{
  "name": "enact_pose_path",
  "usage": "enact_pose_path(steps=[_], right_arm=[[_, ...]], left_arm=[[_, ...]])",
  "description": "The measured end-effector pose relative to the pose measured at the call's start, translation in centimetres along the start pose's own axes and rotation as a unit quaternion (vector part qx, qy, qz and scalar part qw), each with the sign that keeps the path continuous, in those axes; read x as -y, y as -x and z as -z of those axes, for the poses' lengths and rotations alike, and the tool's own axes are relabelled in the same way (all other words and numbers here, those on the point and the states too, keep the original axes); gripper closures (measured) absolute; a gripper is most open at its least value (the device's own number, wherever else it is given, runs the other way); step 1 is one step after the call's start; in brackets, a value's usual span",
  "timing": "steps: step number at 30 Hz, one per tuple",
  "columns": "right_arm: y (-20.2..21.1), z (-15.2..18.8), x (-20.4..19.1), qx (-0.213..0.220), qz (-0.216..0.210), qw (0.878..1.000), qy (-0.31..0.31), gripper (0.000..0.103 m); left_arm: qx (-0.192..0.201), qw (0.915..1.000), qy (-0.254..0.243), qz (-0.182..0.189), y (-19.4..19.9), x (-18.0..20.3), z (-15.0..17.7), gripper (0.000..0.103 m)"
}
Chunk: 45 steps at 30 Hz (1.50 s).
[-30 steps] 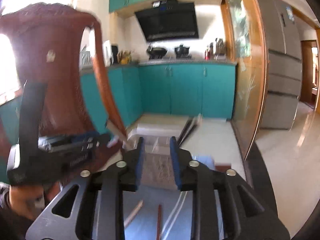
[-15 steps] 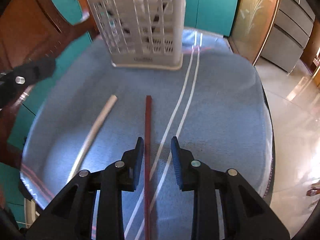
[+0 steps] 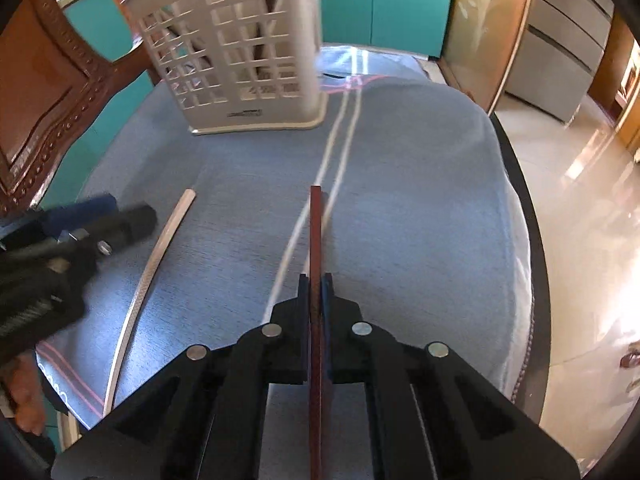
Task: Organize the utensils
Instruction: 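Close the right tool on the last dark red chopstick while the left tool grasps the last wooden one, then lift both chopsticks and lower them into the white basket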
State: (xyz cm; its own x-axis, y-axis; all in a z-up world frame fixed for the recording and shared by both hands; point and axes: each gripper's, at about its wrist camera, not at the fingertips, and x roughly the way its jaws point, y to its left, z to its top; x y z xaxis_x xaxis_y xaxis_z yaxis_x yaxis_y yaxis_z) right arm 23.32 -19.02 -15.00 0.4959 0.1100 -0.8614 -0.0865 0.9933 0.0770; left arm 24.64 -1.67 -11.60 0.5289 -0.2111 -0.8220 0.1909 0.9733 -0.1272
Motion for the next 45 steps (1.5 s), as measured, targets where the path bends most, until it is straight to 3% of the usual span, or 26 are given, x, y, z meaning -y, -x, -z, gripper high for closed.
enact_pose_path(steps=[3, 7, 20, 22, 25, 27, 30, 36, 45], right_arm=[[0.2, -0.1, 0.9, 0.005, -0.01, 1.0, -0.008, 0.091], [-0.1, -0.6, 0.6, 0.009, 0.012, 1.0, 0.003, 0.079], [-1.3, -1.3, -0.9, 0.01, 0.032, 0.999, 0.027, 0.078], [-1.3, -1.3, -1.0, 0.01, 0.03, 0.999, 0.029, 0.084], [-1.1, -1.1, -1.0, 0.009, 0.014, 0.999, 0.028, 0.095], [-1.0, -0.9, -1.0, 0.008, 0.003, 1.0, 0.026, 0.096], [0.1, -0.6, -1.1, 0.019, -0.005, 1.0, 0.023, 0.096], [5.7, -1.0, -1.1, 0.08, -0.018, 0.996, 0.025, 0.096], [16.6, -1.3, -1.2, 0.197, -0.051, 0.978, 0.037, 0.096]], left_arm=[[-0.017, 0.9998, -0.002, 0.001, -1.5, 0.2, 0.3, 0.045], [-0.039, 0.9992, -0.002, -0.014, -3.3, 0.3, 0.6, 0.045], [-0.03, 0.9977, -0.031, -0.053, -4.4, 1.9, 1.2, 0.046], [-0.028, 0.9977, -0.029, -0.055, -4.5, 1.9, 1.0, 0.054], [-0.026, 0.9978, -0.028, -0.053, -4.2, 1.6, 1.1, 0.074], [-0.025, 0.9981, -0.026, -0.051, -4.0, 1.3, 1.1, 0.093], [-0.026, 0.9988, -0.011, -0.04, -3.9, 0.2, 0.8, 0.096], [0.02, 0.999, -0.008, -0.038, 0.0, 0.1, 0.5, 0.096], [0.132, 0.9908, -0.024, -0.019, 10.6, 0.9, -0.5, 0.096]])
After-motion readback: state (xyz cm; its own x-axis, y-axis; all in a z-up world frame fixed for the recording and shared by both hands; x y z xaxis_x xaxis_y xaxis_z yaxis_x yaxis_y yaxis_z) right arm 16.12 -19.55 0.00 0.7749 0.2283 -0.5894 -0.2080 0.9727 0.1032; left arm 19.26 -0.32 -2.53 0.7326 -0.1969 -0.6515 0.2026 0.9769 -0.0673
